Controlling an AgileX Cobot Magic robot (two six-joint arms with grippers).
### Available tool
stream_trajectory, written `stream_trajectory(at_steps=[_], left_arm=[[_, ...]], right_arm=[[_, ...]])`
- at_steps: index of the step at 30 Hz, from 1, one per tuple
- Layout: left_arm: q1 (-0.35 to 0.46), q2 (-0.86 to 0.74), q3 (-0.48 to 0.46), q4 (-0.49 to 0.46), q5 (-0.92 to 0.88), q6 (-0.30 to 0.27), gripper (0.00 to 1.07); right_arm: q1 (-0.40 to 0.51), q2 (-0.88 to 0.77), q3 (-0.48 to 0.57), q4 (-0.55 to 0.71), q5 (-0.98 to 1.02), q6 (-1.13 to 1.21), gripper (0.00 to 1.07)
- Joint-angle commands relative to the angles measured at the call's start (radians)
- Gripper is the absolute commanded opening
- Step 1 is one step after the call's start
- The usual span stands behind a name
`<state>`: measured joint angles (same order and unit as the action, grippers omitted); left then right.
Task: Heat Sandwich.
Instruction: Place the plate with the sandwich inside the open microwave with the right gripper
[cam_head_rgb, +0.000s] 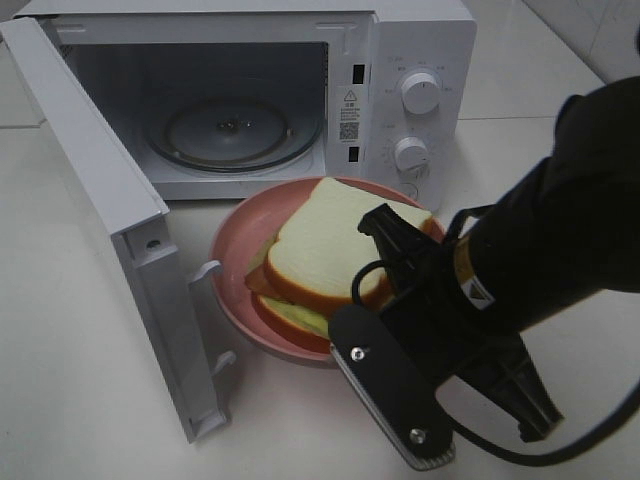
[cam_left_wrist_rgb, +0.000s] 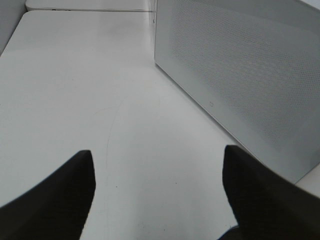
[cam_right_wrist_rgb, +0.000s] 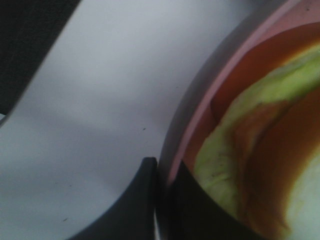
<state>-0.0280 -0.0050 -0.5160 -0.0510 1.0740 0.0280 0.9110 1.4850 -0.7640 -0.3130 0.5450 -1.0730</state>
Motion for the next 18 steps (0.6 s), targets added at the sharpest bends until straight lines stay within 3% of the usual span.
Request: stream_trajectory(at_steps=[1,4,8,12,18], left_arm=[[0.004,-0.023,0.002,-0.001,-0.004,-0.003,0.68],[0.004,-0.023,0.002,-0.001,-0.004,-0.003,0.68],[0.004,-0.023,0.002,-0.001,-0.004,-0.003,0.68],[0.004,-0.023,0.002,-0.001,-0.004,-0.003,0.68],[0.004,-0.023,0.002,-0.001,-0.004,-0.003,0.68]], right_arm=[[-0.003,0.062,-0.063,-0.007,-0.026,-0.031,0.0],[-0.014,0.101,-0.097,0.0,-0.029,-0.04,0.0],[-0.104,0.191,-0.214,0.206,-0.031,-0.254,0.0],[-0.124,0.222,-0.299,0.293,-0.029,-0.375,0.0],[-0.159,0.28,-0.418,0.303,-0.018,-0.382,0.0]])
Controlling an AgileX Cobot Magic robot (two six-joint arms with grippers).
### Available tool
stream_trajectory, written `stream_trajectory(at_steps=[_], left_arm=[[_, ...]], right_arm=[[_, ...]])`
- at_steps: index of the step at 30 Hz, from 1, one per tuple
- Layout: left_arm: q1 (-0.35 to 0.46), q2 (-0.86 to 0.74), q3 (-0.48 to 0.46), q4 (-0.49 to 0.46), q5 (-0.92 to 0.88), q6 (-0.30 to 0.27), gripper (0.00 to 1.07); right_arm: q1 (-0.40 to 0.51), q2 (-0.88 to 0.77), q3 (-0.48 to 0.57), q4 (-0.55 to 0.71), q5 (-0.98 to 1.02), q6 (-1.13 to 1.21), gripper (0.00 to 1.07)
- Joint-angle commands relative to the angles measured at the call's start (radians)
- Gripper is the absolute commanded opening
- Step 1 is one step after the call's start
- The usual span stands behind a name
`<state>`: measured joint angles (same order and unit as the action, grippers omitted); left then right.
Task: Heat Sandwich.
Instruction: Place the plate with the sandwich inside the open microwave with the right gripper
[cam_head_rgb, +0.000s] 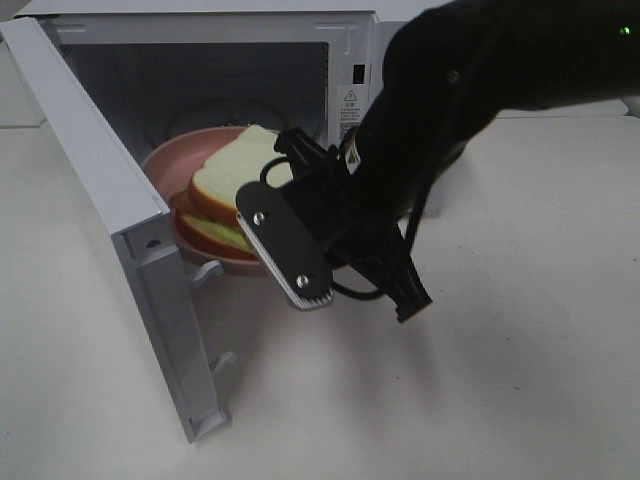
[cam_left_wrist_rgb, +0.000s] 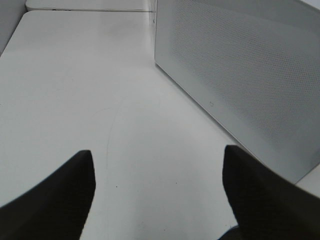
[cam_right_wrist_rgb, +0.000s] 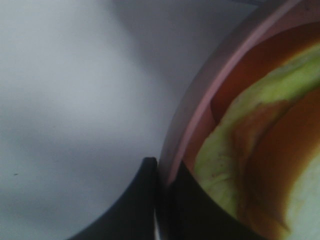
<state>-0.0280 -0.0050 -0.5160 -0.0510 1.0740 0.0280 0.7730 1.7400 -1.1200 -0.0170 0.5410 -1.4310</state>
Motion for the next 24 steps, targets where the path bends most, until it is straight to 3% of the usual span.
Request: stream_trajectory(at_steps=[1,24], left_arm=[[0.004,-0.023,0.002,-0.001,-0.004,-0.003,0.68],[0.004,-0.023,0.002,-0.001,-0.004,-0.003,0.68]], right_arm=[[-0.03,0.038,-0.084,0.006,-0.007,-0.03,0.0],[-0.097,0.407,-0.563,0.035,0.123,-0.098,0.0]])
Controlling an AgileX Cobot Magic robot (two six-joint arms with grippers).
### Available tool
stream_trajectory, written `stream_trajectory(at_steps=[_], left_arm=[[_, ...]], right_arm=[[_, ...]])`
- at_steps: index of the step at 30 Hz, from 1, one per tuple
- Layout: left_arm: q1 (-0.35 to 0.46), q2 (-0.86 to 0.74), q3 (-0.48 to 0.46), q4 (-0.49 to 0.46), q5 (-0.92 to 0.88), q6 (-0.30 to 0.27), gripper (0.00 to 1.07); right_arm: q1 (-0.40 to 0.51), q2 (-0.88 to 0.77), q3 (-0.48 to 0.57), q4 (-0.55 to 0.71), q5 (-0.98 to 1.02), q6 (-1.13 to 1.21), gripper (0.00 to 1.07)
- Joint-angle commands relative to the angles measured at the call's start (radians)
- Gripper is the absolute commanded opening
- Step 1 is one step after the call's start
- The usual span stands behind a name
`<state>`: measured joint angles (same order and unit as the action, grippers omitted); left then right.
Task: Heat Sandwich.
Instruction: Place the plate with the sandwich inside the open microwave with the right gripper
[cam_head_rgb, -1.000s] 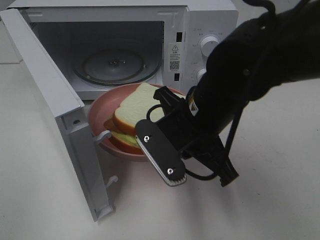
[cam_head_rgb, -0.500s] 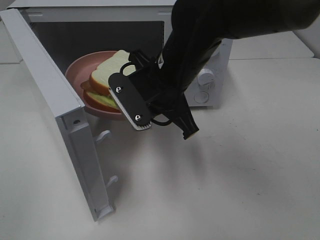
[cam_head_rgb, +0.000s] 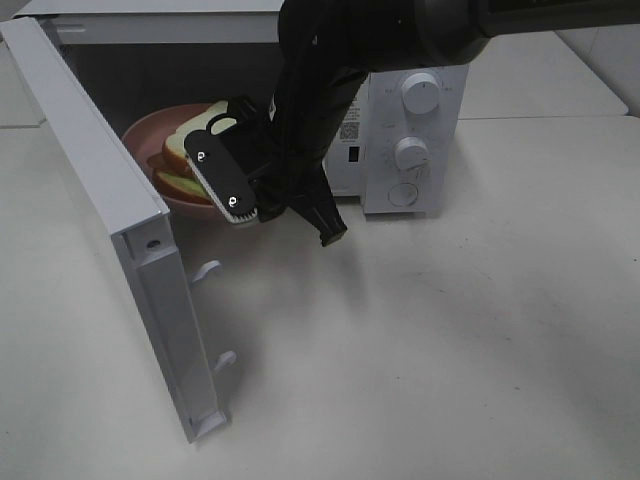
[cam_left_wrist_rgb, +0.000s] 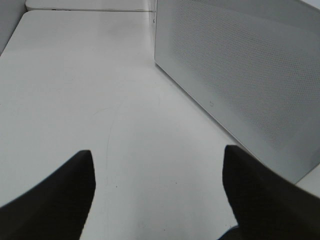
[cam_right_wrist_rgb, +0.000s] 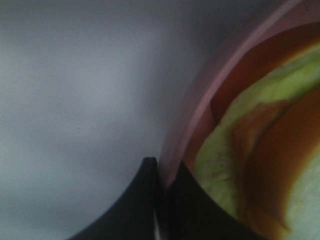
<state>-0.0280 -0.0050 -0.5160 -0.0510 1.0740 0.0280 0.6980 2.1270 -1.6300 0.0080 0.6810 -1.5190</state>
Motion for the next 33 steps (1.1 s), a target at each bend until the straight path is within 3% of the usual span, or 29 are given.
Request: stream_trajectory(at_steps=[1,14,33], left_arm=[[0.004,-0.023,0.002,-0.001,-0.004,-0.003,0.68],[0.004,-0.023,0.002,-0.001,-0.004,-0.004,0.68],[0.004,-0.023,0.002,-0.001,-0.004,-0.004,0.68]], right_arm=[[-0.034,0.04,-0.086,0.008,-0.025,-0.021,0.0],[-0.069,0.146,-0.227,0.012,-0.099,-0.057,0.0],[-0.093,0.203,-0.249,0.061,-0.143,-0.092,0.0]])
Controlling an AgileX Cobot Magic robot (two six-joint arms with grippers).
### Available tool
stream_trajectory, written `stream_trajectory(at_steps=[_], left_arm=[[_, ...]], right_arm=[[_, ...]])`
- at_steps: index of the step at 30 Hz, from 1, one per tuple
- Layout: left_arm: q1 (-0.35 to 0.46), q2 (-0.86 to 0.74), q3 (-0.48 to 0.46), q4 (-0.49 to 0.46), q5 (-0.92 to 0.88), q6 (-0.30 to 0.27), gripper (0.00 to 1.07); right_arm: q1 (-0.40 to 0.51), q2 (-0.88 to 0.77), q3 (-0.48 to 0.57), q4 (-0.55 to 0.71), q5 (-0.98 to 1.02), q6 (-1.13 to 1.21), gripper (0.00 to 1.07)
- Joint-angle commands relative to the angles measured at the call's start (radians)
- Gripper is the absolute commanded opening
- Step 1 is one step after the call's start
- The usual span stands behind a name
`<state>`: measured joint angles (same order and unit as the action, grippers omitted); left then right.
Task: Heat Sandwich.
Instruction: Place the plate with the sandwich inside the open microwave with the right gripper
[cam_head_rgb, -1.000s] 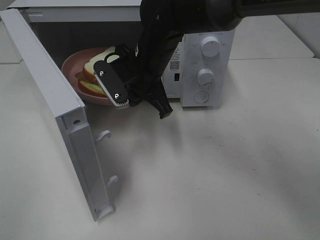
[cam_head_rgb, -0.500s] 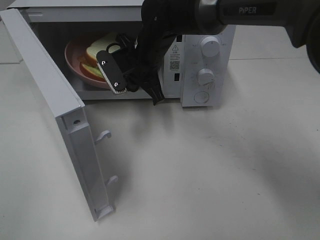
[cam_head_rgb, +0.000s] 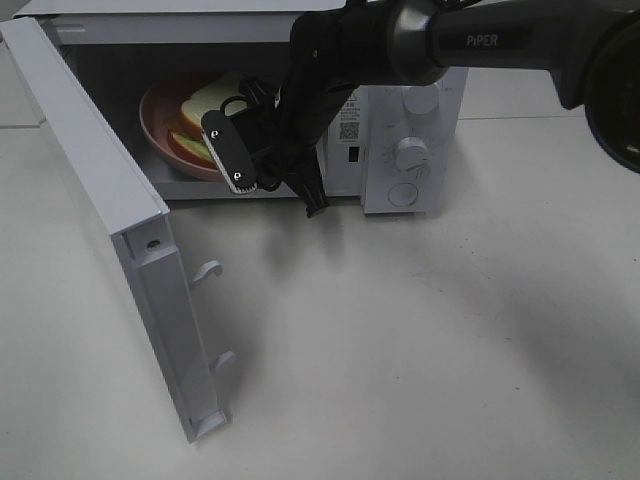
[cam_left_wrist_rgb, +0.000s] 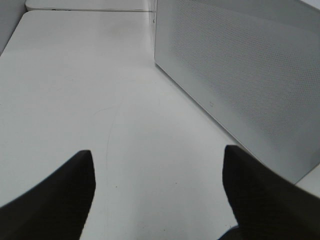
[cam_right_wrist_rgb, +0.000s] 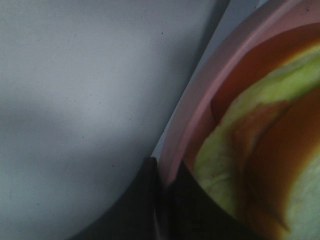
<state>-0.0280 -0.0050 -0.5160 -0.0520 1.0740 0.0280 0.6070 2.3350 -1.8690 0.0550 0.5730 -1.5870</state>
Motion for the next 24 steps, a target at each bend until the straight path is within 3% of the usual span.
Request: stream_trajectory(at_steps=[1,24], left_arm=[[0.004,-0.023,0.002,0.0,-0.004,-0.004,0.68],[0.004,-0.023,0.002,0.0,-0.004,-0.004,0.68]], right_arm=[[-0.002,-0.005,-0.01,0.014,-0.035,-0.024,0.0],[-0.002,0.005,-0.01,0.067,-0.142,-0.016,0.0]])
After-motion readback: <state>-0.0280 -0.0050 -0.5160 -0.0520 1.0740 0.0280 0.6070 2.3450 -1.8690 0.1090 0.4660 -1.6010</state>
